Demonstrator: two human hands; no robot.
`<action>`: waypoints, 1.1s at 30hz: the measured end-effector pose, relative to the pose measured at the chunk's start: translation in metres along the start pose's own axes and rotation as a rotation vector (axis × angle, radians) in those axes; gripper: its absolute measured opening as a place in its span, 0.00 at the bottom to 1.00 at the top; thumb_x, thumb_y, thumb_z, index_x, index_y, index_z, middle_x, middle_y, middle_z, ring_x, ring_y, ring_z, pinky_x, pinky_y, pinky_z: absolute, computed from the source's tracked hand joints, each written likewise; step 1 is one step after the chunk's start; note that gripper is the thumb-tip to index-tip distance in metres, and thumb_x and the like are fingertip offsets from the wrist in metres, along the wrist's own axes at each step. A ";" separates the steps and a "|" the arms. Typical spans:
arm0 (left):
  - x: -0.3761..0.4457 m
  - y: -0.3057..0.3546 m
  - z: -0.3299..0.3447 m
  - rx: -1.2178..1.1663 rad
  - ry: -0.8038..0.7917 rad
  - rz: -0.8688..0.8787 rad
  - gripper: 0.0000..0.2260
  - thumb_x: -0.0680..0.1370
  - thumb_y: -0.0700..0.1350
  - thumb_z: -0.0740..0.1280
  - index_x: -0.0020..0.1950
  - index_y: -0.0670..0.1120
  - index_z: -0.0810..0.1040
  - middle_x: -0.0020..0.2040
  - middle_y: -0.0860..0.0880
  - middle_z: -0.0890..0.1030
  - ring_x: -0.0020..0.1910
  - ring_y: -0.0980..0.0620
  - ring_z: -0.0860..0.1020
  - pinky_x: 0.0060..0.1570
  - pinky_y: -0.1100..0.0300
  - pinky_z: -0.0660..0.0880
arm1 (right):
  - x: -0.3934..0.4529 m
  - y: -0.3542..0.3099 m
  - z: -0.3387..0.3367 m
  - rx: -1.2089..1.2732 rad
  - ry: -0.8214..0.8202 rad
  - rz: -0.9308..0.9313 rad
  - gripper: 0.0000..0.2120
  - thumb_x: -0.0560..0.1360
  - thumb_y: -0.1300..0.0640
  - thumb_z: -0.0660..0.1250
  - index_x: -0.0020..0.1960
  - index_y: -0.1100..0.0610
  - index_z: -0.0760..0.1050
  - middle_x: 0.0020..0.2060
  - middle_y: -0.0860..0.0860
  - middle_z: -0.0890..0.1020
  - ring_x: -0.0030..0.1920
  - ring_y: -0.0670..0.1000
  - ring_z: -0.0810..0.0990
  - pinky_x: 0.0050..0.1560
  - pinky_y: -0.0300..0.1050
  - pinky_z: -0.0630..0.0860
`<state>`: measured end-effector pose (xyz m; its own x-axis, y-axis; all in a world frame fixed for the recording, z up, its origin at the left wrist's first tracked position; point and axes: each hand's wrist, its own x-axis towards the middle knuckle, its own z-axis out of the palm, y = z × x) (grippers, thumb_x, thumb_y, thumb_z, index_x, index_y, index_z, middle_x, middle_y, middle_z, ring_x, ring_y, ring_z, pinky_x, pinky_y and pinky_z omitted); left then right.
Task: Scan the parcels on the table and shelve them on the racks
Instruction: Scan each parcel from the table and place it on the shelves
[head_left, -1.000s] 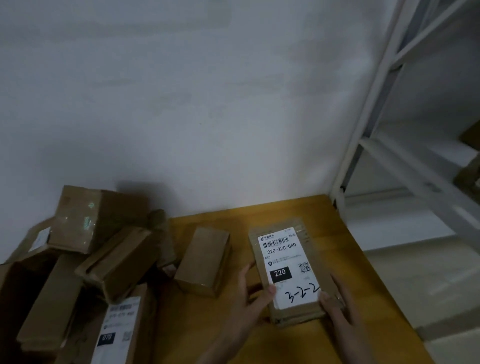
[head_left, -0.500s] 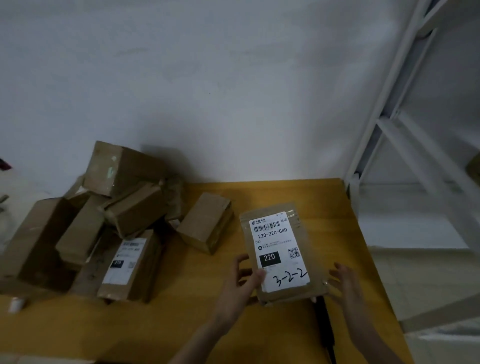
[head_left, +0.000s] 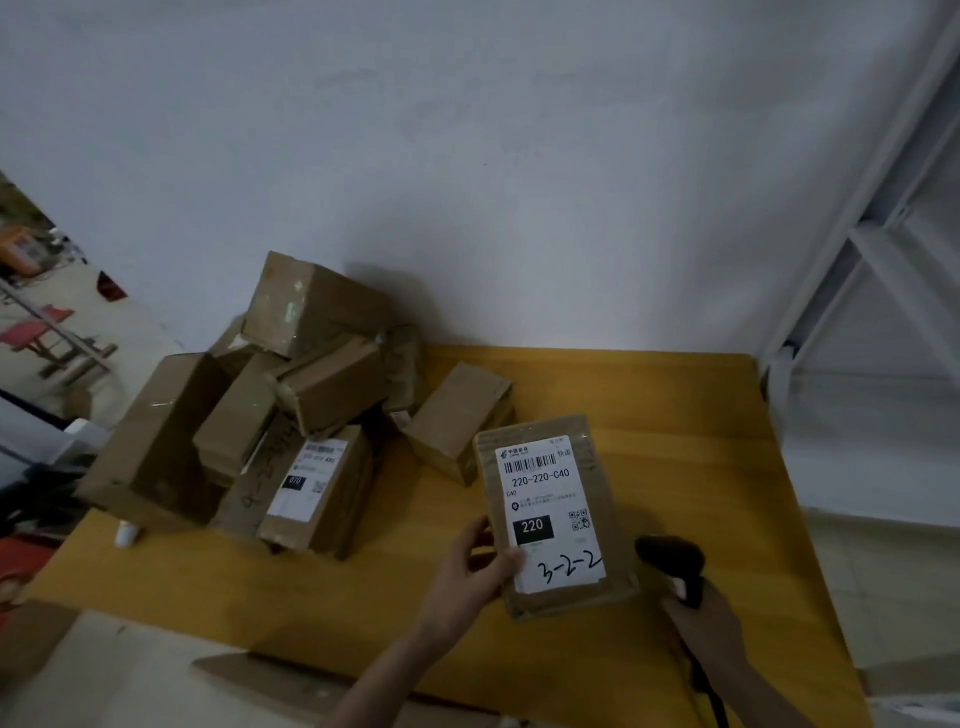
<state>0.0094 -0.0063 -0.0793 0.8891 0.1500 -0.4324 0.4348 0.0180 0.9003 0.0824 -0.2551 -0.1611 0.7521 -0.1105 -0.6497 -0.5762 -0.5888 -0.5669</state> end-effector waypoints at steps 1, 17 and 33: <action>0.002 -0.001 -0.003 0.006 -0.002 0.001 0.27 0.68 0.60 0.73 0.63 0.56 0.68 0.60 0.47 0.79 0.55 0.50 0.81 0.46 0.59 0.80 | -0.008 -0.005 -0.006 -0.009 0.023 -0.062 0.05 0.77 0.60 0.65 0.46 0.58 0.70 0.32 0.56 0.70 0.30 0.55 0.67 0.33 0.45 0.62; 0.032 0.003 0.004 0.206 -0.123 0.156 0.38 0.60 0.72 0.72 0.65 0.56 0.68 0.61 0.53 0.76 0.58 0.55 0.77 0.56 0.52 0.79 | -0.195 -0.113 -0.028 0.169 -0.029 -0.402 0.14 0.75 0.63 0.67 0.45 0.46 0.67 0.37 0.55 0.79 0.35 0.50 0.77 0.34 0.40 0.74; 0.032 0.005 -0.004 0.216 -0.187 0.158 0.38 0.61 0.69 0.71 0.66 0.56 0.68 0.60 0.55 0.76 0.59 0.55 0.76 0.55 0.50 0.79 | -0.181 -0.095 -0.024 0.326 0.079 -0.408 0.11 0.75 0.64 0.66 0.49 0.49 0.69 0.31 0.53 0.76 0.25 0.48 0.74 0.25 0.37 0.71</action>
<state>0.0391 0.0021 -0.0883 0.9502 -0.0502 -0.3076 0.2916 -0.2047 0.9344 0.0091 -0.1987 0.0225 0.9506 0.0085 -0.3104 -0.2916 -0.3185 -0.9020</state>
